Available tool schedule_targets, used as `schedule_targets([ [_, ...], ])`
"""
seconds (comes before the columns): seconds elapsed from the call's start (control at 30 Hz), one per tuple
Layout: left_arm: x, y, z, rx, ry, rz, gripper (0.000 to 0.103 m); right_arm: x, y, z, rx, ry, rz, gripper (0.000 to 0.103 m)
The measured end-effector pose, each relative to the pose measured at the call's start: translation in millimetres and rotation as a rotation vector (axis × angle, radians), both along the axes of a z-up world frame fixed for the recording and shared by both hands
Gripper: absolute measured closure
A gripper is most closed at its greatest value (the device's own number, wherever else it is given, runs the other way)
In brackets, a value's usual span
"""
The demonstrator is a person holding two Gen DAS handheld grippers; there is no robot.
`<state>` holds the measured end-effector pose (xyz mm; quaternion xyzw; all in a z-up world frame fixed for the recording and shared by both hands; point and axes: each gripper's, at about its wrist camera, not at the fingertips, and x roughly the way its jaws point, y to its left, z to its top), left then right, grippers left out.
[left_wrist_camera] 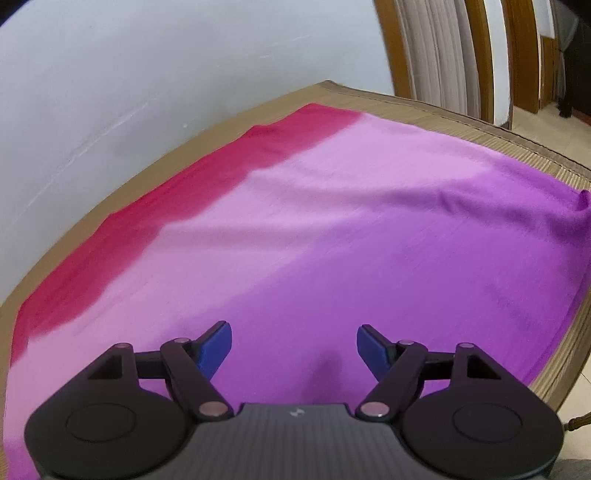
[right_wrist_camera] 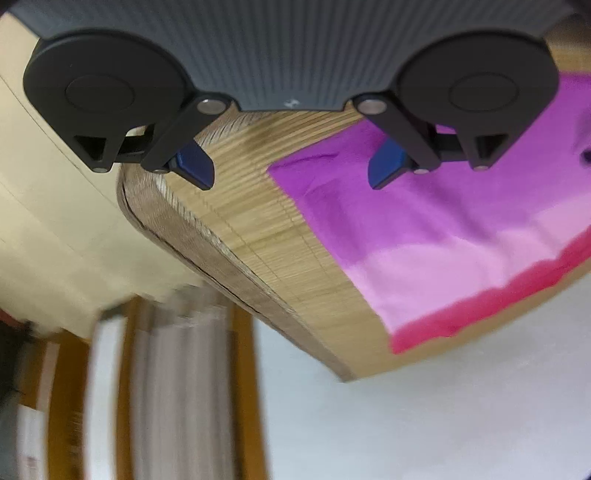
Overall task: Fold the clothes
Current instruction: 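Pinch the purple cloth corner with the right gripper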
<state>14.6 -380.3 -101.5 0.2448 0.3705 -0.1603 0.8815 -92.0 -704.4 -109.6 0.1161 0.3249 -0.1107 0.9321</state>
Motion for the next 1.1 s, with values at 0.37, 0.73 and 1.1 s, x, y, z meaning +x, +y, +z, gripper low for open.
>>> schedule_targets([
  [0.37,-9,-127,-12,0.017,0.087,0.076,0.026,83,-79,3,0.097,0.115,0.82,0.012],
  [0.73,-25,-141,-24,0.053,0.138,0.162,0.026,81,-60,-19,0.067,0.27,1.123,0.097],
  [1.1,-30,-152,-27,0.026,0.143,0.101,0.026,43,-65,-1,-0.011,0.197,0.973,0.092],
])
